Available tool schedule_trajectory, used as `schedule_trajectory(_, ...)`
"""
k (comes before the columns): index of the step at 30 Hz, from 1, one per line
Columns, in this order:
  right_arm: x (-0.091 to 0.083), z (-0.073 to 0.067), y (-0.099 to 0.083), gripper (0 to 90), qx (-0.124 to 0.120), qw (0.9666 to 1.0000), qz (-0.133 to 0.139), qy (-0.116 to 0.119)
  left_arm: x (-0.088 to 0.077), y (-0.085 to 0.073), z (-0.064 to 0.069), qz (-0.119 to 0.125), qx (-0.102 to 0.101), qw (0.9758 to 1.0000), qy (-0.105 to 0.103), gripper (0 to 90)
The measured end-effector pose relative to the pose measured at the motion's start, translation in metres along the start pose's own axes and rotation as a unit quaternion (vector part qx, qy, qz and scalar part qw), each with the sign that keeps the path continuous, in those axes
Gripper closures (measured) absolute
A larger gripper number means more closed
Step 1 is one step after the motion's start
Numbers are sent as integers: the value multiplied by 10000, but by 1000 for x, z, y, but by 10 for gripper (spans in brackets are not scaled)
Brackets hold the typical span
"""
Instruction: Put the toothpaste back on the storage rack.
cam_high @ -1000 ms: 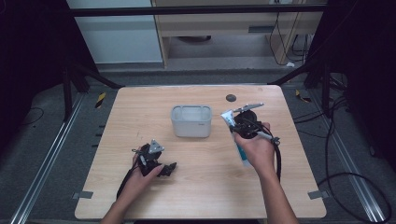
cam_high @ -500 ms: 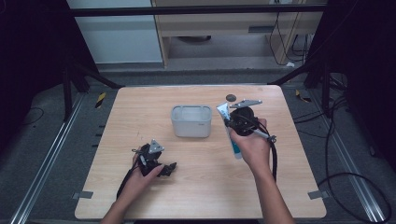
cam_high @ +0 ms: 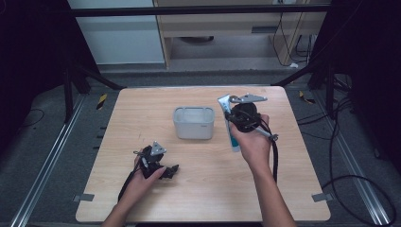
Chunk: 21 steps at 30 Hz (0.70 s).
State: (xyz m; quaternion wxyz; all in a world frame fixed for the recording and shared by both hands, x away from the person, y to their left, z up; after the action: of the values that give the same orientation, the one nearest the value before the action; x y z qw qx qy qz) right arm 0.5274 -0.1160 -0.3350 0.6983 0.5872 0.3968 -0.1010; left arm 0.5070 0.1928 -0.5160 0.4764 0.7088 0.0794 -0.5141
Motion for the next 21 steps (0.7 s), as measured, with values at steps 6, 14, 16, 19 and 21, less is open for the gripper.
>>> schedule_trajectory(6, -4, -3, 9, 803, 38, 9996, 257, -60, 0, 0, 0, -1, 2, 10000, 0, 0)
schedule_trajectory(14, -7, -11, 21, 803, 70, 9984, 545, -123, 0, 0, 0, -1, 2, 10000, 0, 0)
schedule_trajectory(16, -7, -13, 24, 803, 61, 9980, 618, -148, 0, 0, 0, -2, 3, 10000, 1, 0)
schedule_trajectory(19, -9, -15, 29, 803, 54, 9975, 689, -176, 0, 0, 0, -8, 4, 10000, 1, 0)
schedule_trajectory(21, -10, -15, 33, 803, 67, 9973, 715, -171, 0, 0, 0, -8, 3, 10000, 1, 0)
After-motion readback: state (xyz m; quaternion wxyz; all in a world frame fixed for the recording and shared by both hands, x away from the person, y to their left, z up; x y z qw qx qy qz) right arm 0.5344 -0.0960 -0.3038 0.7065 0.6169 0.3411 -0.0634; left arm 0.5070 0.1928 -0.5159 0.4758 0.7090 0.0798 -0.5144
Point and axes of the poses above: each handheld gripper's, and its own axes: x roughly forward along the jaws, y roughly out of its top, z roughly to its right, the point moved 1 cm from there along x, roughly forward along the jaws, and after that the axes turned 9 degrees about -z, right-handed, at the moved point
